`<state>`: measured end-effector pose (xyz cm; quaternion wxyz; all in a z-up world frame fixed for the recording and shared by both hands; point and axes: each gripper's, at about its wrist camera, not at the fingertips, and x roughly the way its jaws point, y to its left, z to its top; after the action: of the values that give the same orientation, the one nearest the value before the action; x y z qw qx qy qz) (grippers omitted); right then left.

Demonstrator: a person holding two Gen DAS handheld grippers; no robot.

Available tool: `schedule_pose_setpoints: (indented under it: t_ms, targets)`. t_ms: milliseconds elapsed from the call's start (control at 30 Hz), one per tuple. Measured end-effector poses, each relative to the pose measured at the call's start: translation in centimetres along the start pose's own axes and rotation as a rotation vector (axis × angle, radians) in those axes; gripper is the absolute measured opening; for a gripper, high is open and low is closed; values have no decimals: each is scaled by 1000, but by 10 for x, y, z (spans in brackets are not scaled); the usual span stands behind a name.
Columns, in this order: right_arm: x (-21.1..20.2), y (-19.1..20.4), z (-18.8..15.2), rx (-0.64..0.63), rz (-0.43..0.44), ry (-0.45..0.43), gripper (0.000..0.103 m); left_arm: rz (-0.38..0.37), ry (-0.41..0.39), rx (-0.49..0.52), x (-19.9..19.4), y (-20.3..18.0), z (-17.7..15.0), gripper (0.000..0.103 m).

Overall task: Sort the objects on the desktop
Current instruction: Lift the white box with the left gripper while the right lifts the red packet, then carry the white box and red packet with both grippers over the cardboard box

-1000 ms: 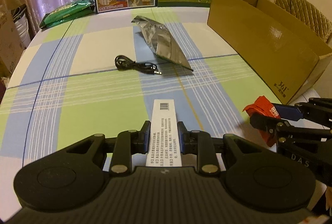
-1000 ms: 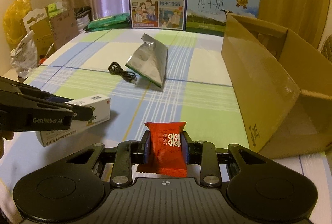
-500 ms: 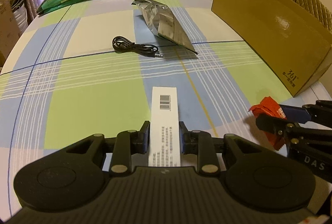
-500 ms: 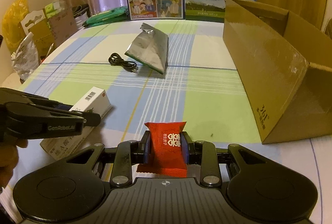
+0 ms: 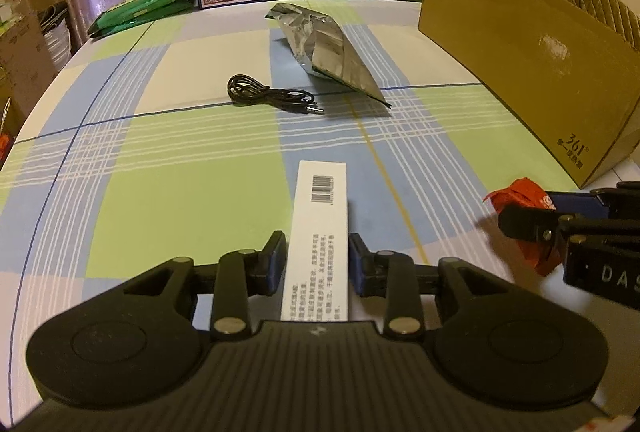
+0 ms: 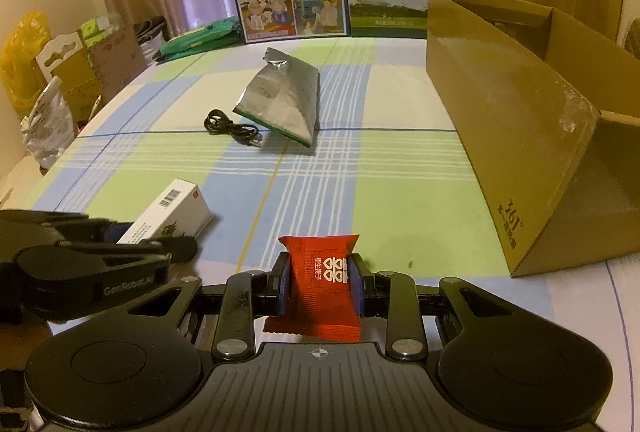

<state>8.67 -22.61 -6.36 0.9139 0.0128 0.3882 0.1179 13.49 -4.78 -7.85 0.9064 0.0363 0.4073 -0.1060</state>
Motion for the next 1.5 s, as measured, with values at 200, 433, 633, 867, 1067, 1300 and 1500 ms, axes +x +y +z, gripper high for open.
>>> schedule_pose_setpoints:
  t_ms: [200, 433, 633, 867, 1067, 1300, 1500]
  targets:
    - [-2, 1, 2, 4, 2, -13, 27, -9, 3, -41, -3, 4, 2, 21]
    - [-6, 2, 4, -6, -8, -26, 27, -8, -50, -12, -22, -3, 15, 21]
    - [-18, 4, 12, -27, -17, -58, 27, -18, -72, -39, -39, -5, 27, 21]
    - [-46, 2, 32, -25, -21, -109, 27, -40, -79, -28, -63, -23, 41, 21]
    - [-80, -9, 56, -10, -31, -171, 27, -49, -108, -6, -88, -42, 57, 21]
    - [-112, -29, 78, -4, -58, -222, 27, -66, -132, 29, -107, -67, 74, 21]
    - [-135, -59, 88, 22, -90, -249, 27, -91, -140, 60, -113, -93, 85, 21]
